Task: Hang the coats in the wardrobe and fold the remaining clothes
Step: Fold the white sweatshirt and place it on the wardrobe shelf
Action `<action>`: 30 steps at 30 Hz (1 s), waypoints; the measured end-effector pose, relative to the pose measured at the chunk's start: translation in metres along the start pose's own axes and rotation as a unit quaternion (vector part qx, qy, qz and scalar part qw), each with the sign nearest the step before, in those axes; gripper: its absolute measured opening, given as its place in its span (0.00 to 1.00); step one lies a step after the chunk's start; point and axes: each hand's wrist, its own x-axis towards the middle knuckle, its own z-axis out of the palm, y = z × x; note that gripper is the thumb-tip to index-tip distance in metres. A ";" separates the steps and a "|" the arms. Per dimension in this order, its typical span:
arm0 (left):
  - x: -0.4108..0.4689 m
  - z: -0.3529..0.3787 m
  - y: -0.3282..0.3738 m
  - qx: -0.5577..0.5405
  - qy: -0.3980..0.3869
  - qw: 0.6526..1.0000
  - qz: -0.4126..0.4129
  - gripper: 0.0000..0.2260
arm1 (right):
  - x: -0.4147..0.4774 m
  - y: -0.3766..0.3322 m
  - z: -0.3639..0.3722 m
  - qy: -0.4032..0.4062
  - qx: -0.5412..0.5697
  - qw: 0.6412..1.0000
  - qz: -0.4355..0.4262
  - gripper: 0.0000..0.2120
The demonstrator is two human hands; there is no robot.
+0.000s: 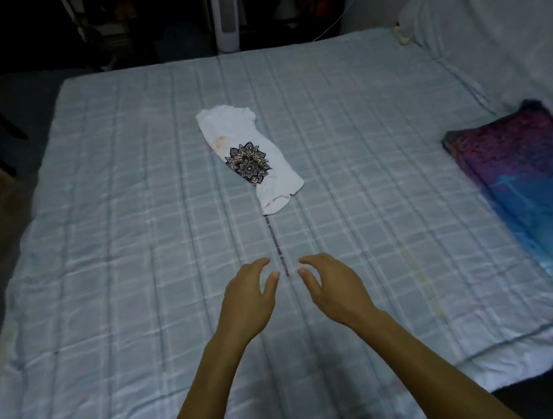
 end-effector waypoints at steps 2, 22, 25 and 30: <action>0.029 0.003 -0.006 -0.006 -0.015 1.000 0.004 0.19 | 0.021 0.007 0.001 -0.008 -0.017 1.000 0.012 0.16; 0.351 0.117 -0.119 0.060 -0.056 0.991 -0.104 0.21 | 0.322 0.131 0.120 -0.106 -0.047 0.991 0.065 0.17; 0.392 0.152 -0.141 0.060 -0.040 0.988 -0.138 0.24 | 0.345 0.149 0.137 -0.104 -0.055 0.991 0.065 0.17; 0.443 0.186 -0.170 0.072 -0.029 0.980 -0.185 0.22 | 0.350 0.176 0.156 -0.127 -0.068 0.987 0.077 0.18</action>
